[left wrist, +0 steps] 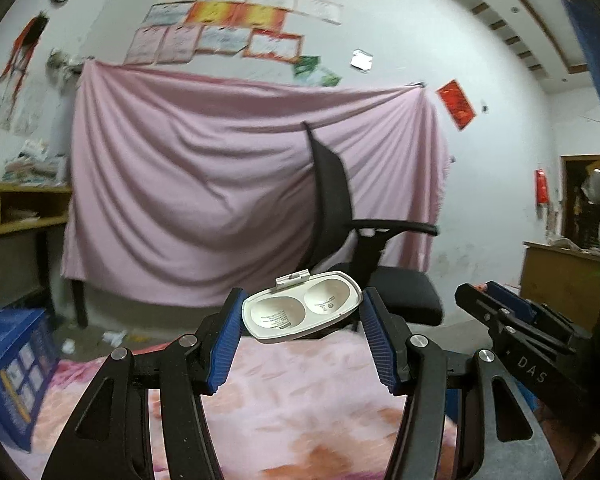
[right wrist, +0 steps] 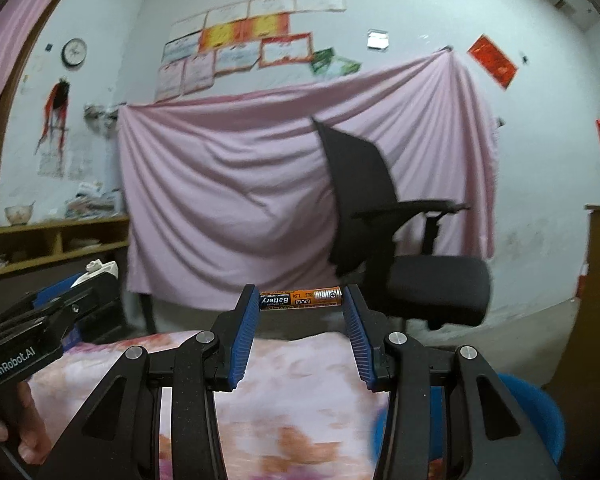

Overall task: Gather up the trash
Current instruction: 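Carry case and battery to the blue bucket and open both tools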

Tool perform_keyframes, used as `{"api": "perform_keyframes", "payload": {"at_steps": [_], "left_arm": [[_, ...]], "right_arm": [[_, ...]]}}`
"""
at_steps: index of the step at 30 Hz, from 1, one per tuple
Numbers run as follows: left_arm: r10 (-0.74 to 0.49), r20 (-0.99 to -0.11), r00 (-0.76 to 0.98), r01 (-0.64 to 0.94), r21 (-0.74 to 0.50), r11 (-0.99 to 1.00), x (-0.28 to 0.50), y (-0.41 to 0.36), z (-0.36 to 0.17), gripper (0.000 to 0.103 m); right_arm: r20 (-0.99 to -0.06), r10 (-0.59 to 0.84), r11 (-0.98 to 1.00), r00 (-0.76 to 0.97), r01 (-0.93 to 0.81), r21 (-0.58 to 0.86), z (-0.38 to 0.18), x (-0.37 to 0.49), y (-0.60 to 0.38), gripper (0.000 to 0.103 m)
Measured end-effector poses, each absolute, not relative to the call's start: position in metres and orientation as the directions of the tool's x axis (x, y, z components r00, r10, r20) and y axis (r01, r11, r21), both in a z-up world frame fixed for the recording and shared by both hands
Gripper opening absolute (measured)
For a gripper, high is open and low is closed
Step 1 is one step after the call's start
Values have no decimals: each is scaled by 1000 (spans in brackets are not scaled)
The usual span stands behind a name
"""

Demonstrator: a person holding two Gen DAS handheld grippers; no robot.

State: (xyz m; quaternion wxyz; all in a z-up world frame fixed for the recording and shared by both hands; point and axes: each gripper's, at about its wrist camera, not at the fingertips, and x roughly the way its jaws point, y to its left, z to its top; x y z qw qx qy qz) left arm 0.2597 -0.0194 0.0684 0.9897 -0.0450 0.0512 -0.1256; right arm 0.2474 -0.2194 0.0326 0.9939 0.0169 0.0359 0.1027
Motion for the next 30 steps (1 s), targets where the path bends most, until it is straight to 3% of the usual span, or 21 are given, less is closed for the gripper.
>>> {"api": "perform_keyframes", "payload": {"at_steps": [5,10,20,27,30], "left_arm": [[-331,-69,941,324,-99,941,267,-68,77,52],[-397,-123,910,391,-72,918,281,-118,75,52],[-487,-372,790,480,-118,869,327,-200,55,52],[-488,-472,734,492,-126,861,345,-221,51,53],[-472,-497,728,490,-104,865,341,-224,45,61]], "right_arm": [[-36,129,991,991,-128,32,38,235,-258,41],[-47,61,998,997,-59,36,35,229,-293,41],[-194,-20,991,981,45,124,13,246,-342,41],[-311,-12,978,950,75,194,-2,258,-366,42],[-341,-6,973,940,84,214,-5,260,-372,42]]}}
